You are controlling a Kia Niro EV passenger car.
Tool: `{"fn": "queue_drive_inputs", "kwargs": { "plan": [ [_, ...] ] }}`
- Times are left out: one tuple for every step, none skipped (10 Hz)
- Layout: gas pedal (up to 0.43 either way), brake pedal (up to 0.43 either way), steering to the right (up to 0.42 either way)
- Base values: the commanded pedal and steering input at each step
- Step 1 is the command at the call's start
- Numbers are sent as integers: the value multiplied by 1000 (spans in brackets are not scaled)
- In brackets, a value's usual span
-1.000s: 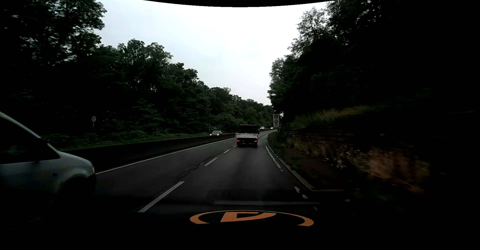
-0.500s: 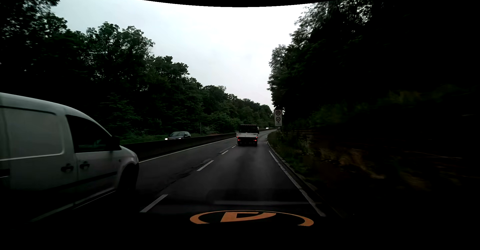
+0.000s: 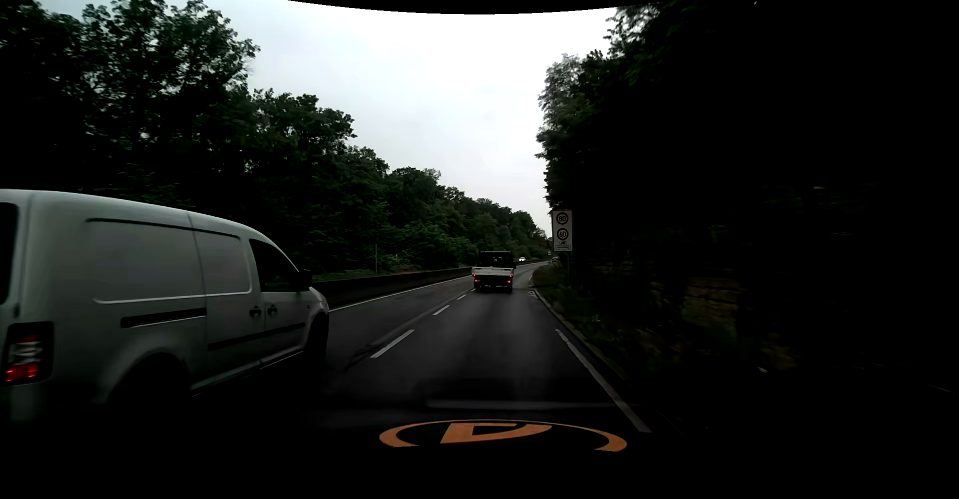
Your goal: Follow the waypoints while adhering to traffic rules and regulations
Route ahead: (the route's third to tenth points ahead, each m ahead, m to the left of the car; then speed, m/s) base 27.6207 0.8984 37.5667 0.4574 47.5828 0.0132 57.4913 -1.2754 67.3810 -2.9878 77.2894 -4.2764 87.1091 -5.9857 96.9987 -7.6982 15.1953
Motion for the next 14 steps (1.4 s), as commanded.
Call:
{"fn": "queue_drive_inputs", "kwargs": {
  "plan": [
    [110,0,14],
    [110,0,13],
    [110,0,13],
    [110,0,11],
    [118,0,11],
    [118,0,11],
    [118,0,10],
    [118,0,8],
    [118,0,7],
    [118,0,7],
    [118,0,7],
    [118,0,7],
    [118,0,8],
    [118,0,8]
  ]
}}
